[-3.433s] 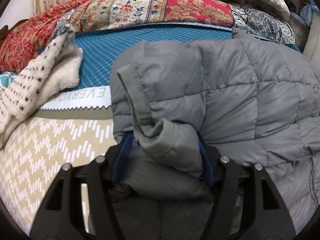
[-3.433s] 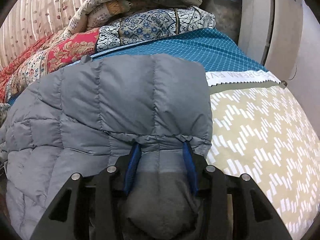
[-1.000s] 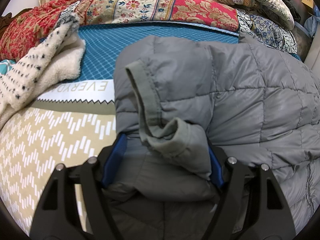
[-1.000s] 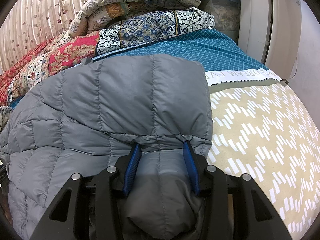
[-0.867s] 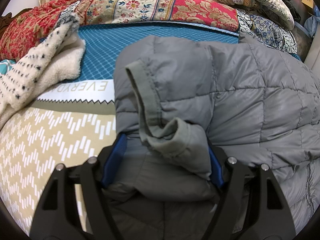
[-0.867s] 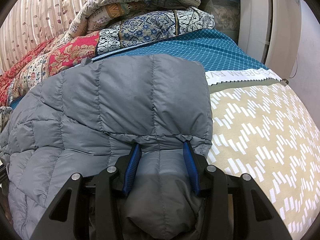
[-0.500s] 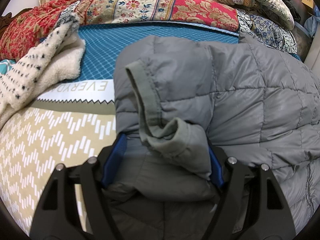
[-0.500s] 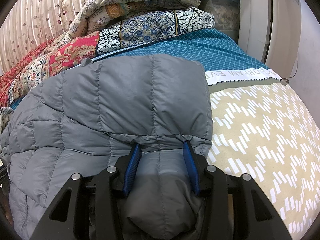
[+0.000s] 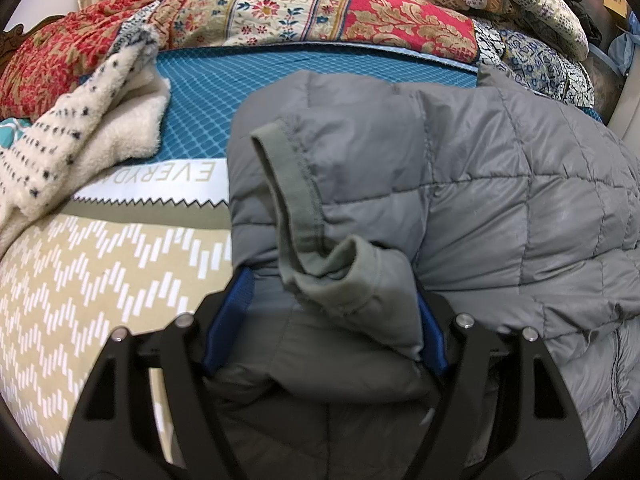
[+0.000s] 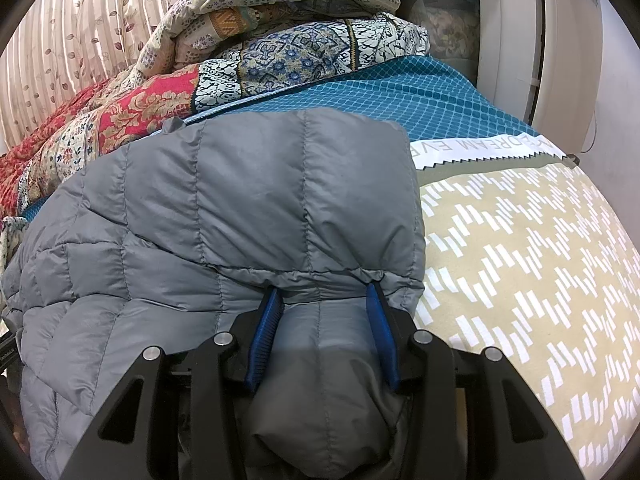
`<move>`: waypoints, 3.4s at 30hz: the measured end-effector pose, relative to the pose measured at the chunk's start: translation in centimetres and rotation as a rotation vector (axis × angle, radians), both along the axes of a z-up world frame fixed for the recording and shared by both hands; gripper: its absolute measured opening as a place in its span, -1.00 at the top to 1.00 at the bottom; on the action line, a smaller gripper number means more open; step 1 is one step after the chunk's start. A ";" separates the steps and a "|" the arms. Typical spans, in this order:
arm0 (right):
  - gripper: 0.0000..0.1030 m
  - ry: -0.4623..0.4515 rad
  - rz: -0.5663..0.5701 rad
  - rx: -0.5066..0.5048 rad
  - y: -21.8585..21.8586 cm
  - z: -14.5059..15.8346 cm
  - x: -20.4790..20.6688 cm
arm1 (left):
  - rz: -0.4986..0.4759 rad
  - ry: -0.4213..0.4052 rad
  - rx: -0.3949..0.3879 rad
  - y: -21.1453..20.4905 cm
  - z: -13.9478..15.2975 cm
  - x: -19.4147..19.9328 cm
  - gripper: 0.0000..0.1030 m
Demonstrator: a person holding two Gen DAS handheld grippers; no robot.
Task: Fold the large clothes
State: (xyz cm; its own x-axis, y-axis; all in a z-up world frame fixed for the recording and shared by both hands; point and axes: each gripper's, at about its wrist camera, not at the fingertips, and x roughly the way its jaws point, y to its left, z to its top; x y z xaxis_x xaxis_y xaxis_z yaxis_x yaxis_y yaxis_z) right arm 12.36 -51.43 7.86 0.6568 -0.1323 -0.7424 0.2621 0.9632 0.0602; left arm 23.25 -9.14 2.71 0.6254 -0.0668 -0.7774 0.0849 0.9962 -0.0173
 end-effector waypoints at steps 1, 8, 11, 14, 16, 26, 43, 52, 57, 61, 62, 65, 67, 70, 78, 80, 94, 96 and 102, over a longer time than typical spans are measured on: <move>0.65 0.000 0.000 0.000 0.0 0.0 0.0 | 0.000 0.000 0.000 -0.1 0.0 0.0 -0.40; 0.65 -0.001 0.000 0.002 0.0 0.0 0.0 | 0.001 0.000 -0.001 0.0 0.0 0.0 -0.40; 0.65 -0.001 0.001 0.003 0.1 0.0 0.1 | 0.001 0.000 -0.002 -0.1 0.0 0.0 -0.40; 0.65 -0.001 0.005 0.005 0.0 0.0 0.0 | 0.001 0.000 -0.002 0.0 0.0 0.0 -0.40; 0.65 -0.001 0.005 0.005 0.0 0.0 0.0 | 0.001 0.001 -0.002 0.0 0.0 0.0 -0.40; 0.65 -0.002 0.006 0.008 -0.1 0.0 0.0 | 0.002 0.001 -0.003 0.1 0.0 0.0 -0.40; 0.65 -0.003 0.008 0.011 0.0 -0.1 0.0 | 0.004 0.001 -0.005 0.1 0.0 0.0 -0.40; 0.65 -0.004 0.009 0.014 0.2 -0.1 0.1 | 0.004 0.001 -0.006 0.1 0.0 0.0 -0.40; 0.65 -0.005 0.009 0.014 0.0 -0.1 0.0 | 0.005 0.002 -0.007 0.1 0.0 0.0 -0.40; 0.65 -0.005 0.009 0.016 0.0 -0.1 0.0 | 0.005 0.002 -0.007 0.1 0.0 0.0 -0.40; 0.65 -0.005 0.010 0.017 0.1 -0.1 0.1 | 0.005 0.002 -0.007 0.1 0.0 0.0 -0.40; 0.65 -0.005 0.010 0.016 0.0 -0.1 0.0 | 0.006 0.002 -0.007 0.1 0.0 0.0 -0.40; 0.65 -0.005 0.010 0.017 0.0 -0.2 0.0 | 0.006 0.002 -0.008 0.1 0.0 0.0 -0.40; 0.65 -0.005 0.010 0.018 0.1 -0.2 0.1 | 0.006 0.002 -0.008 0.1 0.0 0.0 -0.40; 0.65 -0.006 0.011 0.019 0.0 -0.2 0.0 | 0.007 0.002 -0.009 0.1 0.0 0.0 -0.40; 0.65 -0.005 0.011 0.018 0.0 -0.2 0.1 | 0.007 0.002 -0.009 0.1 0.0 0.0 -0.40; 0.84 -0.112 -0.012 -0.020 3.4 7.0 -1.7 | 0.096 -0.007 -0.062 1.6 5.2 -1.2 -0.48; 0.99 -0.166 0.026 0.036 5.0 9.0 -4.5 | 0.099 -0.061 -0.154 3.3 8.2 -3.6 -0.48; 1.00 -0.114 0.187 0.176 11.1 8.1 -14.0 | -0.038 -0.163 -0.101 5.6 10.7 -16.3 -0.59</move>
State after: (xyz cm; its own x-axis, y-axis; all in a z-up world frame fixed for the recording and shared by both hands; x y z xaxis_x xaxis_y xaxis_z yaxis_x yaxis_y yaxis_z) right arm -1.60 -40.29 15.96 0.7381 0.1234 -0.6633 0.0631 0.9662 0.2501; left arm 6.90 -3.50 13.43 0.7378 -0.1655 -0.6544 0.1322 0.9861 -0.1003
